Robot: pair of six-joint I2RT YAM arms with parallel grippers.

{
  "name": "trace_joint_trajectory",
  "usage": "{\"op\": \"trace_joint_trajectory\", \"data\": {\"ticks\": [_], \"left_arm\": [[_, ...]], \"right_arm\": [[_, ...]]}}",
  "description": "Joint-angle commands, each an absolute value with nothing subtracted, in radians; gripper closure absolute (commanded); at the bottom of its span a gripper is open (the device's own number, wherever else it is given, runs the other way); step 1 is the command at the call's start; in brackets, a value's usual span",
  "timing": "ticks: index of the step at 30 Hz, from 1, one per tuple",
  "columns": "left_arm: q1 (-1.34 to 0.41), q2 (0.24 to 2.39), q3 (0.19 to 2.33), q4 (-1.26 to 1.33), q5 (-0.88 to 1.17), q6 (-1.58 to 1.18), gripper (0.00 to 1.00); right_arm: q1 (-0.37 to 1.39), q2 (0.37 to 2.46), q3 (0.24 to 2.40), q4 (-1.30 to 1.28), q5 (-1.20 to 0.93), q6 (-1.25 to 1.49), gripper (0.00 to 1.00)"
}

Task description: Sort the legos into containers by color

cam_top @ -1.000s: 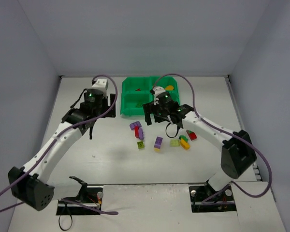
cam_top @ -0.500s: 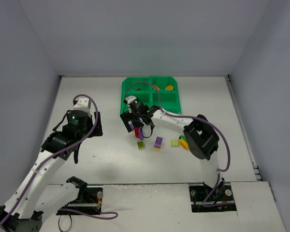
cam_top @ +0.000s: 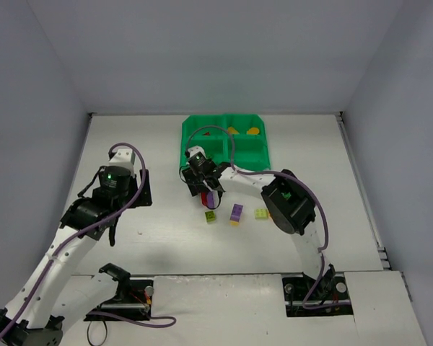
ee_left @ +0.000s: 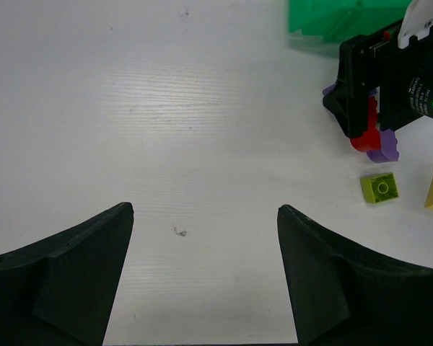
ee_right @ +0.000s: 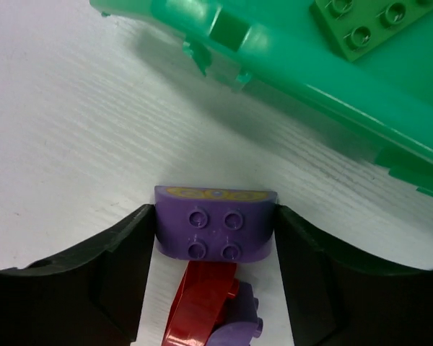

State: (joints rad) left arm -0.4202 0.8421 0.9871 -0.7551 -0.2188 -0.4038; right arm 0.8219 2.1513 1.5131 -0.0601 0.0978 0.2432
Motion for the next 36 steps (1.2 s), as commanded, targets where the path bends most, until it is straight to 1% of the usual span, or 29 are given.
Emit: {"op": "trace_joint_trajectory", "data": {"ticks": [1,2,4,5,7,8,15,18,19,26,28,34,35,36], "left_arm": [[-0.414,0.851,1.003,-0.733,-0.226,-0.399,0.26],[-0.414,0.851,1.003,-0.733,-0.222,-0.4,0.26],[-0.414,0.851,1.003,-0.73,-0.219,-0.405,0.25],[-0.413,0.85,1.003,-0.727,-0.216,-0.406,0.25],[-0.414,0.847,1.002,-0.723,-0.215,-0.41,0.26],[-0.413,0.845,1.0,-0.721,-0.215,-0.411,0.25],[-0.413,0.862,0.988,-0.689,-0.186,-0.42,0.26],[-0.414,0.882,0.988,-0.673,-0.164,-0.422,0.26],[-0.413,0.89,0.988,-0.664,-0.152,-0.422,0.26],[-0.414,0.9,0.983,-0.638,-0.104,-0.42,0.26],[-0.414,0.904,0.982,-0.632,-0.089,-0.411,0.26],[-0.416,0.904,0.966,-0.607,0.0,-0.396,0.25],[-0.416,0.904,0.965,-0.606,0.0,-0.393,0.26],[-0.417,0.904,0.963,-0.607,0.032,-0.391,0.25]], "right_arm": [[0.828,2.152,1.487,-0.041,0.117,0.258,0.45],[0.831,2.145,1.477,-0.038,0.111,0.258,0.59],[0.836,2.125,1.453,-0.014,0.094,0.252,0.76],[0.844,2.097,1.436,-0.009,0.077,0.244,0.9],[0.85,2.047,1.431,-0.009,0.054,0.235,0.99],[0.854,2.024,1.436,-0.009,0.051,0.235,1.0],[0.847,1.821,1.482,0.025,0.132,0.187,1.0],[0.796,1.773,1.491,0.009,0.156,0.195,1.0],[0.755,1.764,1.493,0.005,0.169,0.21,1.0],[0.569,1.766,1.462,-0.034,0.192,0.275,0.97],[0.546,1.792,1.473,-0.034,0.193,0.273,0.95],[0.466,1.9,1.525,-0.032,0.15,0.293,0.83],[0.462,1.913,1.531,-0.032,0.146,0.291,0.78],[0.456,1.927,1.545,-0.032,0.14,0.288,0.75]]}}
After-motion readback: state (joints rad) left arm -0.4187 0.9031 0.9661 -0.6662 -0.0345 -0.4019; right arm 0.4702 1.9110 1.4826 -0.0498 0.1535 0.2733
